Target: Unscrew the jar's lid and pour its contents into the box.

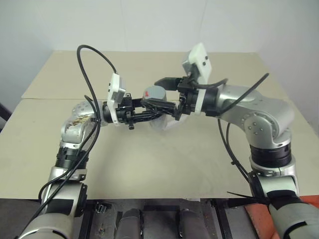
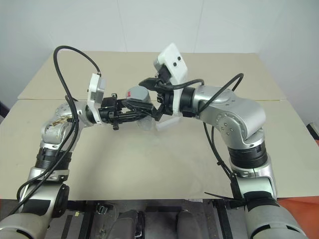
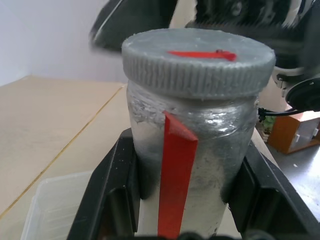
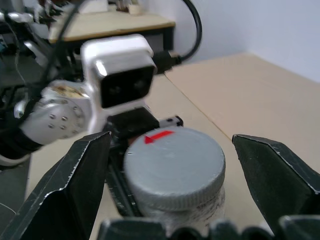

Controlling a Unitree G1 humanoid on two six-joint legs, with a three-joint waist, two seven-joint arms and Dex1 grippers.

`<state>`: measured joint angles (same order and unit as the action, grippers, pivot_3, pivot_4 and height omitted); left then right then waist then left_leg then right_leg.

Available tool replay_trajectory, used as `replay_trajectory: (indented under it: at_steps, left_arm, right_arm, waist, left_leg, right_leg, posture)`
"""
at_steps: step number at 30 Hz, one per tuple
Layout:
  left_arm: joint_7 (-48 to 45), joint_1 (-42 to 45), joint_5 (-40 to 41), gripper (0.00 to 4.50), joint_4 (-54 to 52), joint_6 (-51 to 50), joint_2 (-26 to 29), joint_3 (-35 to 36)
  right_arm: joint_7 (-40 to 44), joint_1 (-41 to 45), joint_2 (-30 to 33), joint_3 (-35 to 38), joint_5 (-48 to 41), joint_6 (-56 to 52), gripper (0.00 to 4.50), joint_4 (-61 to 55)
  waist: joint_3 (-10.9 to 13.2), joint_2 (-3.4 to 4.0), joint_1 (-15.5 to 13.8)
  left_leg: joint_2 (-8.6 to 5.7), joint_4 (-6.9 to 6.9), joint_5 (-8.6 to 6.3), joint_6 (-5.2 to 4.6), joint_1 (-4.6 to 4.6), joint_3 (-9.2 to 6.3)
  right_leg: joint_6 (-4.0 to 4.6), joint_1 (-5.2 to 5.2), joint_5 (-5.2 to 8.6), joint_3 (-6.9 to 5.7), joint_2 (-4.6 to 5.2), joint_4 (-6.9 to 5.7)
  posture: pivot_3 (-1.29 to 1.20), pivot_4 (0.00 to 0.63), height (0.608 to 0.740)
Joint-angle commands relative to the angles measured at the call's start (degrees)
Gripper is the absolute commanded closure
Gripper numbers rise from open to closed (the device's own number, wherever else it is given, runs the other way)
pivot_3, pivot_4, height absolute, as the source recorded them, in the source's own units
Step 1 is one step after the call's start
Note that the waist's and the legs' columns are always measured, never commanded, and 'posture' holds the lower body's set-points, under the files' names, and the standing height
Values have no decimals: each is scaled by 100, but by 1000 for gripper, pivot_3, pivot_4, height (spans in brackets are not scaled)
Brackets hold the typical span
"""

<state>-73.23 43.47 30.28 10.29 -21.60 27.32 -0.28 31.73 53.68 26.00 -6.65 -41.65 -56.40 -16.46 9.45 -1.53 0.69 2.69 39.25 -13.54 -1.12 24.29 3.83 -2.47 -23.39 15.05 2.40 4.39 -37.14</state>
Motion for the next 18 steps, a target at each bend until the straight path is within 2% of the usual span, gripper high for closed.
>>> replay_trajectory:
  at_steps: [1,2,5,8,15,18]
  left_arm:
    - [-12,132,-15,2599,-100,129,0,24]
    - [-17,120,-13,2599,-111,127,3,23]
    - [-42,99,-40,2599,-102,137,12,35]
    - [-67,72,-67,2599,-99,124,35,23]
    - [-209,-61,-93,2599,-95,76,109,-62]
    - [-513,-63,-11,2599,-101,104,163,-118]
  right_arm:
    - [-68,191,-38,106,60,-80,0,-74]
    - [-65,187,-42,124,60,-99,0,-81]
    - [-74,166,-57,170,72,-119,575,-106]
    - [-74,140,-81,230,73,-112,1516,-135]
    - [143,-12,-40,296,49,68,1516,-283]
    - [872,-153,108,288,-126,369,1516,-398]
  waist:
    - [0,0,1]
    - [0,0,1]
    - [0,0,1]
    - [0,0,2]
    - [0,0,2]
    - [0,0,-3]
  left_leg:
    - [0,0,0,0,0,-1]
    - [0,0,0,0,1,-2]
    - [0,0,0,0,1,-2]
    - [0,0,0,0,1,-4]
    - [0,0,0,0,1,-5]
    - [0,0,0,0,2,-4]
  right_leg:
    - [0,0,0,0,0,0]
    - [0,0,0,0,0,1]
    - [0,-1,0,0,0,1]
    - [0,0,0,0,0,1]
    - [0,-1,0,0,0,1]
    - [0,-1,0,0,0,2]
  posture:
    - [0,150,740]
    - [0,150,740]
    - [0,150,740]
    - [0,150,740]
    - [0,150,740]
    - [0,150,740]
